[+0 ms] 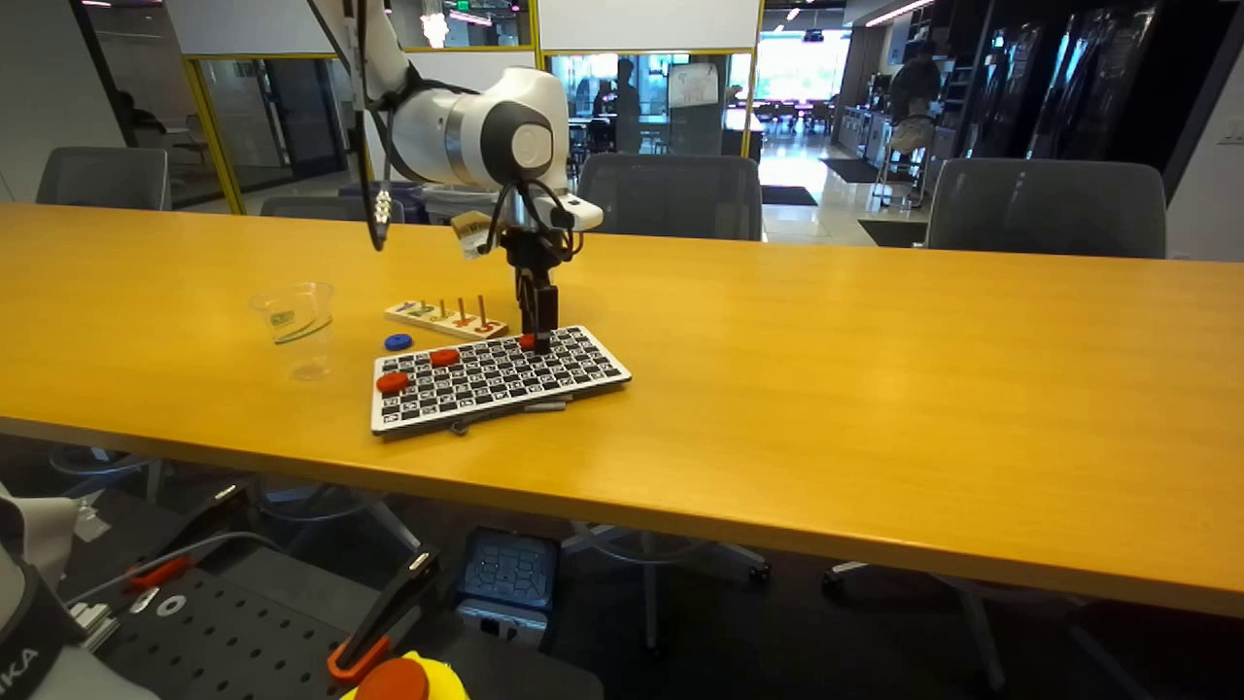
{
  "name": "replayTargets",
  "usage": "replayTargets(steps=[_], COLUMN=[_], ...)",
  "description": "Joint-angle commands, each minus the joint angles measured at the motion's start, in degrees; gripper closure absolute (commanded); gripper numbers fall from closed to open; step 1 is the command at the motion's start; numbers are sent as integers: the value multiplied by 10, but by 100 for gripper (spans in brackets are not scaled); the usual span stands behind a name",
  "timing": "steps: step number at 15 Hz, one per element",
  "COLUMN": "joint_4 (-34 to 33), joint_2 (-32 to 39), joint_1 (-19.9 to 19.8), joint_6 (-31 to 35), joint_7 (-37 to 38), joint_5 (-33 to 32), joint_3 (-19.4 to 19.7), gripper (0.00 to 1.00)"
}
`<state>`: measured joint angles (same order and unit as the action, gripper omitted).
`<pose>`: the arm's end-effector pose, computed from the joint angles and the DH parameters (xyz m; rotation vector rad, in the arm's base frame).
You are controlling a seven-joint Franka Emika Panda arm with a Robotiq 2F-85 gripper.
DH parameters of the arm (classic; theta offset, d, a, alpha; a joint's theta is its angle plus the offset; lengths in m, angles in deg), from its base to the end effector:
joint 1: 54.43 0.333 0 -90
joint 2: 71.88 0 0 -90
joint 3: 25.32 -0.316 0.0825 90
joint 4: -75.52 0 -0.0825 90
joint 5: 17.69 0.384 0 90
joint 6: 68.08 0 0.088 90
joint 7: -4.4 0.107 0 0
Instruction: Place the orange rings inside the white cup then put the blue ring in the clear cup
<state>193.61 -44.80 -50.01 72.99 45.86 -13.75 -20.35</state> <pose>0.5847 -0.0055 0.1967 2.8832 -1.1853 -0.1015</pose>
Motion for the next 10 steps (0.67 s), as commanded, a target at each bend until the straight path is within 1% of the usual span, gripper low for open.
replayTargets(steps=[1, 5, 7, 10], joint_4=[-8, -10, -11, -15], joint_2=[1, -7, -14, -30], joint_1=[-2, 1, 3, 9], joint_6=[5, -5, -11, -18], joint_7=[-10, -4, -2, 4], joint_5=[9, 5, 2, -8], joint_3=[1, 4, 5, 10], gripper=[50, 79, 76, 77])
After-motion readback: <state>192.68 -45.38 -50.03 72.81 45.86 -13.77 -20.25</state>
